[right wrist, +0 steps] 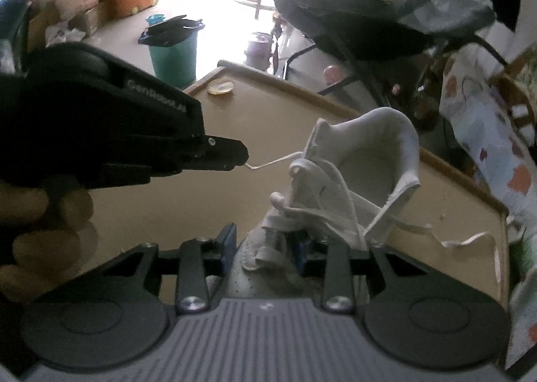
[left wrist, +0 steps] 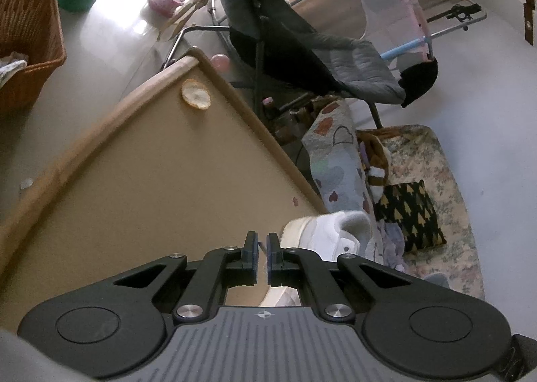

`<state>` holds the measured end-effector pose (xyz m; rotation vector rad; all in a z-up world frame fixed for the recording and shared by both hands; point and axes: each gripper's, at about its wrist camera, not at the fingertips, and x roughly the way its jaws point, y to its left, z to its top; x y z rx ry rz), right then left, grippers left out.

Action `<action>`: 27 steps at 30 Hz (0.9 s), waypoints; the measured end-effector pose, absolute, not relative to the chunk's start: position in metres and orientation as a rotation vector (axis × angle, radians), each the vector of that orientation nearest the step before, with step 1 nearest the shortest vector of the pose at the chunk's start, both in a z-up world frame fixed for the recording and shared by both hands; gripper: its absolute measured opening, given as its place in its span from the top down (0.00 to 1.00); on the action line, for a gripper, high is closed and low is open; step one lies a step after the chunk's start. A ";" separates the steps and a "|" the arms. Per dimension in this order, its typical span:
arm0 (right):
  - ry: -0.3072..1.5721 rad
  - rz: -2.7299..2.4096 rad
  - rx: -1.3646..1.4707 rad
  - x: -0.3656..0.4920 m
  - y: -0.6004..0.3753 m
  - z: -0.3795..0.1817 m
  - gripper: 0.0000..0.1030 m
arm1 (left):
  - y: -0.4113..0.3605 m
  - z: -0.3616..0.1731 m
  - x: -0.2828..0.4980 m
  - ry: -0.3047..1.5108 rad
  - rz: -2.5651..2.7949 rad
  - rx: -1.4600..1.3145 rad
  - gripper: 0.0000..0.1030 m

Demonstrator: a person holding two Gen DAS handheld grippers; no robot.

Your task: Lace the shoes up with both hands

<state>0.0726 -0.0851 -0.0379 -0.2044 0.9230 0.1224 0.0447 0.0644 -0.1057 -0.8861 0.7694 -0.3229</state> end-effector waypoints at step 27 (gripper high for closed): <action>0.929 0.191 -0.161 0.006 -0.128 -0.033 0.66 | 0.038 -0.097 -0.028 0.807 -0.312 -0.798 0.93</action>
